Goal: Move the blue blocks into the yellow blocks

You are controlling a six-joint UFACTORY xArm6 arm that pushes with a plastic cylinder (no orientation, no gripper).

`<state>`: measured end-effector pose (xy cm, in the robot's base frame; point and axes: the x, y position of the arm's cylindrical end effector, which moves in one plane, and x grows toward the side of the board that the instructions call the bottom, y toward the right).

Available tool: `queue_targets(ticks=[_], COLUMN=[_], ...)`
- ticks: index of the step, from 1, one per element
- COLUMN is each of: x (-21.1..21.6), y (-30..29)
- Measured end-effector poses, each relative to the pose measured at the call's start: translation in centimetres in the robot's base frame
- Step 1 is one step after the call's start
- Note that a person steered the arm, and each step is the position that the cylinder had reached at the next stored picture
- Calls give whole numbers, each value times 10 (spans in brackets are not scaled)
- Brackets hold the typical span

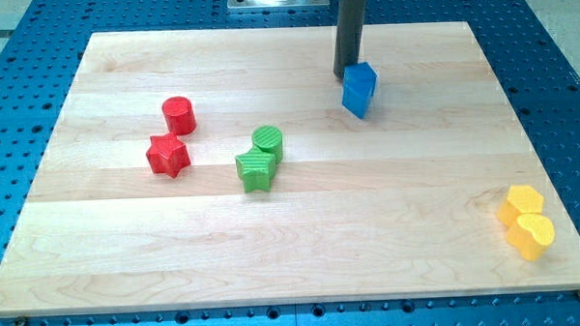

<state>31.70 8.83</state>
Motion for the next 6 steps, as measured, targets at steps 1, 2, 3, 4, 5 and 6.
queue_targets(ticks=[1, 2, 3, 4, 5, 6], x=[-1, -31, -38, -7, 40, 80], y=[7, 17, 20, 20, 19, 19])
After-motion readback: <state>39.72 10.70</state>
